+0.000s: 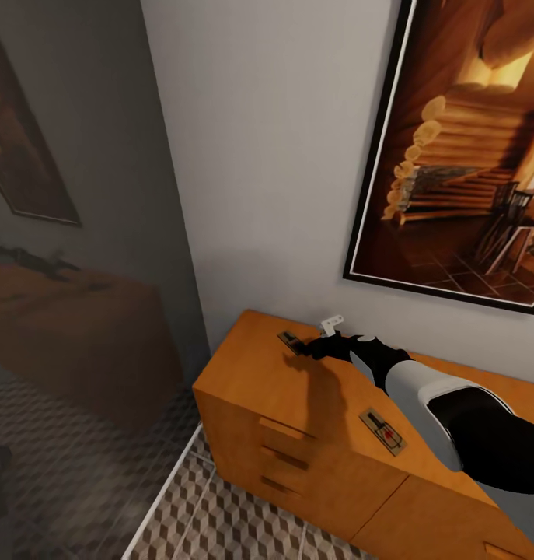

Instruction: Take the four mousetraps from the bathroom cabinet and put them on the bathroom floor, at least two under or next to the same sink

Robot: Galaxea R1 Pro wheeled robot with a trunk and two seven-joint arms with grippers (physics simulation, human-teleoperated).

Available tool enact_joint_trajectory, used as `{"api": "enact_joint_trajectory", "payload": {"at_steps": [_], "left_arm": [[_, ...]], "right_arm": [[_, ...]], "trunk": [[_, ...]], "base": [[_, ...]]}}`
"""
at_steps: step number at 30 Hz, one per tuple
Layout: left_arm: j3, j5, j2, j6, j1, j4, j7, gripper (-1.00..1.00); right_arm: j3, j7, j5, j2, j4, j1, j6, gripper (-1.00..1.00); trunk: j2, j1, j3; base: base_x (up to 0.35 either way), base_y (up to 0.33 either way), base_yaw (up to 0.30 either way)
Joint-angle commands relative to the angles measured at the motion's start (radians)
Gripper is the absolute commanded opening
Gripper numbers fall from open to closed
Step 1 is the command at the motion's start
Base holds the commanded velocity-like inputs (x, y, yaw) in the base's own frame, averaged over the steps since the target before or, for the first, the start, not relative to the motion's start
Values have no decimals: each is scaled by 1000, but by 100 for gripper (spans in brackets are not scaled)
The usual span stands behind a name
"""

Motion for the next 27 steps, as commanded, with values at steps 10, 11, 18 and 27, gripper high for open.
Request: {"api": "enact_joint_trajectory", "payload": {"at_steps": [10,11,18,27], "left_arm": [[-9,2,-1,-4,-1,3,5,100],[-9,2,-1,-4,-1,3,5,100],[-9,2,-1,-4,-1,3,5,100],[-9,2,-1,-4,-1,3,5,100]], "right_arm": [[6,2,-6,0,1,-1,0,100],[6,2,-6,0,1,-1,0,100],[6,2,-6,0,1,0,0,100],[6,2,-6,0,1,0,0,100]], "trunk": [[-2,1,-4],[-2,1,-4],[-2,1,-4],[-2,1,-9]], "base": [[0,0,0],[0,0,0],[0,0,0],[0,0,0]]}}
